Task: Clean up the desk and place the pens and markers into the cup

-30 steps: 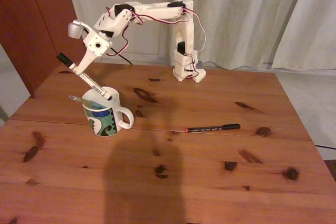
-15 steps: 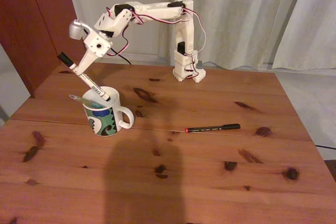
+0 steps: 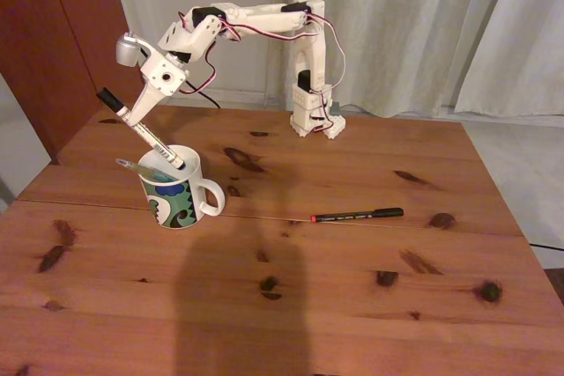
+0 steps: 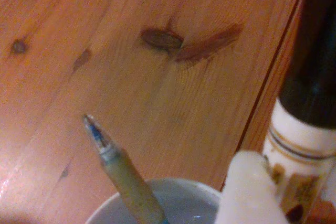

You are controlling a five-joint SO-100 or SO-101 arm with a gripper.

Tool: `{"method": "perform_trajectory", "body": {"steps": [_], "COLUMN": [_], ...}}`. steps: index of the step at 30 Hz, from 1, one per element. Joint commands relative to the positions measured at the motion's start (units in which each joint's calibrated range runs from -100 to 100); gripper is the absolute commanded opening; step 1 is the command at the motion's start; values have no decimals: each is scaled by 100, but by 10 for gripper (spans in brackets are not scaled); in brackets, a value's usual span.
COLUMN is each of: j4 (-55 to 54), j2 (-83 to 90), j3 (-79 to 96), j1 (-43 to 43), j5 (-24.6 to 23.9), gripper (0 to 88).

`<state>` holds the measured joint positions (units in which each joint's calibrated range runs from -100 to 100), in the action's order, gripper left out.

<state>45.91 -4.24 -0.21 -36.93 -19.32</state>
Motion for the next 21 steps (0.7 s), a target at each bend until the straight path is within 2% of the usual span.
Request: {"method": "perform_trajectory", "body": {"steps": [1, 13, 21], "j4": [-105, -97, -88], "j2": [64, 238, 1388], "j3": [-42, 346, 1211], "j1": [-11, 30, 62], "j5": [56, 56, 4], "gripper": [100, 120, 120]}}
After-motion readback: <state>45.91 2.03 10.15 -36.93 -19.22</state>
